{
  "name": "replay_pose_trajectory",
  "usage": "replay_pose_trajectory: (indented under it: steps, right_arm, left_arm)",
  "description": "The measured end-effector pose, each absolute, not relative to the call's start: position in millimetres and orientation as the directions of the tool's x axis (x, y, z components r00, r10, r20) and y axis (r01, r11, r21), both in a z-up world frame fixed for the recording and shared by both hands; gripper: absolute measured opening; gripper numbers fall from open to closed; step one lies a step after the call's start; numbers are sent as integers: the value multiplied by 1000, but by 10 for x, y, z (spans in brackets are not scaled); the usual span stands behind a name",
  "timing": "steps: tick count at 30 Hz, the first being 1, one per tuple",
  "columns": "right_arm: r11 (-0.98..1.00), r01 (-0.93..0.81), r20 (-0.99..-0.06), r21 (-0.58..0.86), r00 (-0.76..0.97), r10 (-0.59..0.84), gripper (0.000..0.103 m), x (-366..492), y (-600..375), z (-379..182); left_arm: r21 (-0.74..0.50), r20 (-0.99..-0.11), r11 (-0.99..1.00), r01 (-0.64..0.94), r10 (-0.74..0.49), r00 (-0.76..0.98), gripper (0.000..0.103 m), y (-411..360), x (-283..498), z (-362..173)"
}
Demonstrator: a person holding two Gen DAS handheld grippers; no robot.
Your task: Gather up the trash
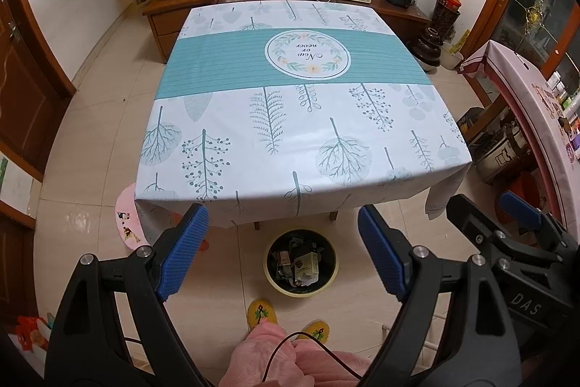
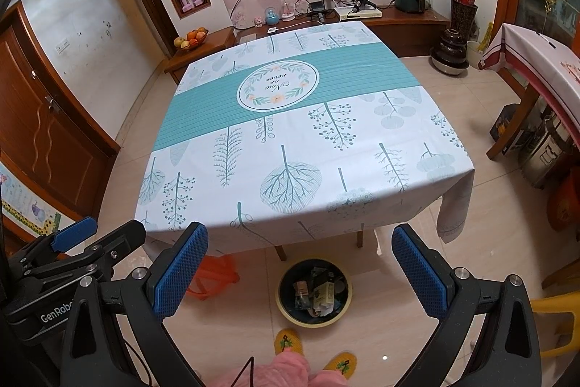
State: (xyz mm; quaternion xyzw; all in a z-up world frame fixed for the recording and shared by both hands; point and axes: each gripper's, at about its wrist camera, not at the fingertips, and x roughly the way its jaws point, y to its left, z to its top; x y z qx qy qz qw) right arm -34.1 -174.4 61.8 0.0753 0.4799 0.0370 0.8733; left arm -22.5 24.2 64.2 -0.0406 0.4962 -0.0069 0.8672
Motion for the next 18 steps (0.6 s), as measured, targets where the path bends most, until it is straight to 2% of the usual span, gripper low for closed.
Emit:
replay_pose_trajectory:
  steps: [18]
  right_arm:
    - [986,5,-833,164,537,136,102,-335,-1748,602]
  left_arm:
    - [-74,-866,997,-25,-51,497,83,356,-254,535]
